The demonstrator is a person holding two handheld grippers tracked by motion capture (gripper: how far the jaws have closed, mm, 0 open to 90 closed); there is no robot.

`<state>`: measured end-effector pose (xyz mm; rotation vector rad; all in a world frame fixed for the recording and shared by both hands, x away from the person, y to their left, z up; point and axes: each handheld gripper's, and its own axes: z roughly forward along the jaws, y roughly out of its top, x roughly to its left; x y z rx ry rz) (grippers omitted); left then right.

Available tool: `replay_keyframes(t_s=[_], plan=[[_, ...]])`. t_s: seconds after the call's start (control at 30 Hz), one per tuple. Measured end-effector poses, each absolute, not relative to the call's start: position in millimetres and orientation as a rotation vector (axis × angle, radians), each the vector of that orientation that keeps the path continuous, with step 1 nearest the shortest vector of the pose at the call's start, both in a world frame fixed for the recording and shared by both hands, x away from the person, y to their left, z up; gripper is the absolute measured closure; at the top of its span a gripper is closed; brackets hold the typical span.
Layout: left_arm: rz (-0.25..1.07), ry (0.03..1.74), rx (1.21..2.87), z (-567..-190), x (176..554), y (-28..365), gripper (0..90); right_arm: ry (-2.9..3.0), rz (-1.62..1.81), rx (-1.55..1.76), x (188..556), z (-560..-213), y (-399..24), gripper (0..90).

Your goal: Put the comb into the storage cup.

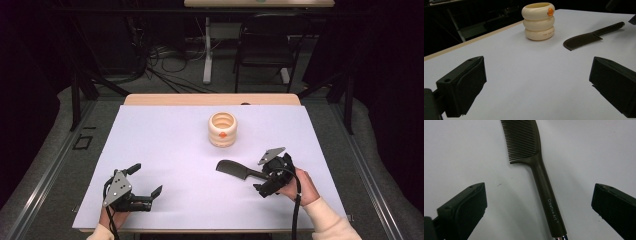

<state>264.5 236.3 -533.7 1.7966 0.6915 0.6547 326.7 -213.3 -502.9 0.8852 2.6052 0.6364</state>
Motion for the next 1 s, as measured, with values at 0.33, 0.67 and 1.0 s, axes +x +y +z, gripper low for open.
replay_keyframes(t_s=[0.33,0.67,1.0], plan=[[0.648,0.689,1.802,-534,265,235,0.8,2.656,0.586,0.817,343,-505,-200,0.0],[0.647,0.687,1.802,-534,265,235,0.8,2.705,0.481,0.762,355,-505,-191,12.3],[0.656,0.679,1.801,-533,264,236,0.6,2.750,0.251,0.583,360,-507,-175,50.2]])
